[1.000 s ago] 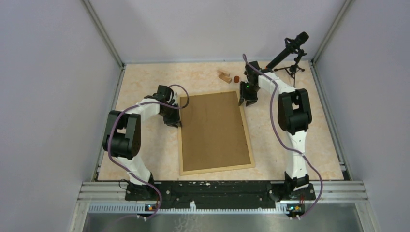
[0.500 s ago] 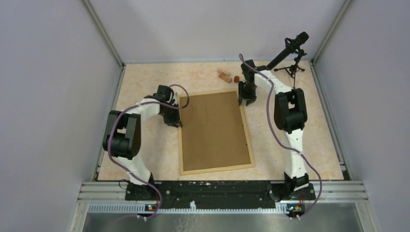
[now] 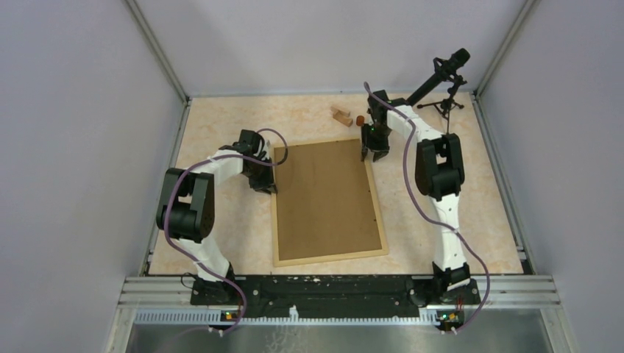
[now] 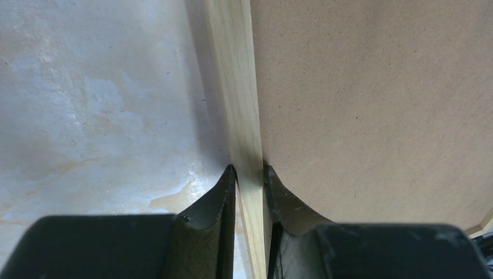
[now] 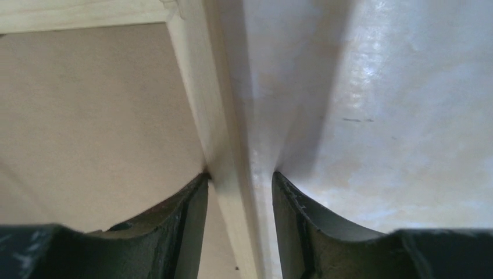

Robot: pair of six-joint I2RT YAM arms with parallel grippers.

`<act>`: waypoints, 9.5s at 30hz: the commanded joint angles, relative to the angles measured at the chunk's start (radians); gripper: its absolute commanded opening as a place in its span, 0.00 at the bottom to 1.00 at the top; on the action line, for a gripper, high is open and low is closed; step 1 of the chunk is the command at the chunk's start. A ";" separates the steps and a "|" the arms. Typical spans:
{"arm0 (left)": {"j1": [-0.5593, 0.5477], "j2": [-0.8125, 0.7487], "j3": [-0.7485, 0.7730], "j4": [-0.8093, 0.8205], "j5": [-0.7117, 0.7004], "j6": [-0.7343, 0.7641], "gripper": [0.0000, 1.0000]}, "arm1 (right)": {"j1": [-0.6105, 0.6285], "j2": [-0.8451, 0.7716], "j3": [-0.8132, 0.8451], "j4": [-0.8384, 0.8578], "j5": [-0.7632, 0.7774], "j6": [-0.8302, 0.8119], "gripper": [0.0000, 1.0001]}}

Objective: Put the photo into the frame

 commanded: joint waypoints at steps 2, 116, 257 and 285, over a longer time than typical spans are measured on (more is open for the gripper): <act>0.002 0.019 -0.005 0.007 -0.012 0.031 0.00 | 0.000 0.086 -0.114 0.200 -0.371 -0.009 0.47; 0.119 -0.015 0.017 -0.026 -0.168 0.048 0.13 | -0.014 -0.709 -0.931 0.381 -0.008 -0.032 0.35; -0.005 -0.380 -0.082 -0.226 -0.005 -0.159 0.99 | 0.020 -0.424 -0.411 0.196 0.127 0.045 0.57; -0.163 -0.254 -0.456 0.026 0.002 -1.057 0.70 | 0.090 -0.677 -1.117 0.577 0.088 0.187 0.00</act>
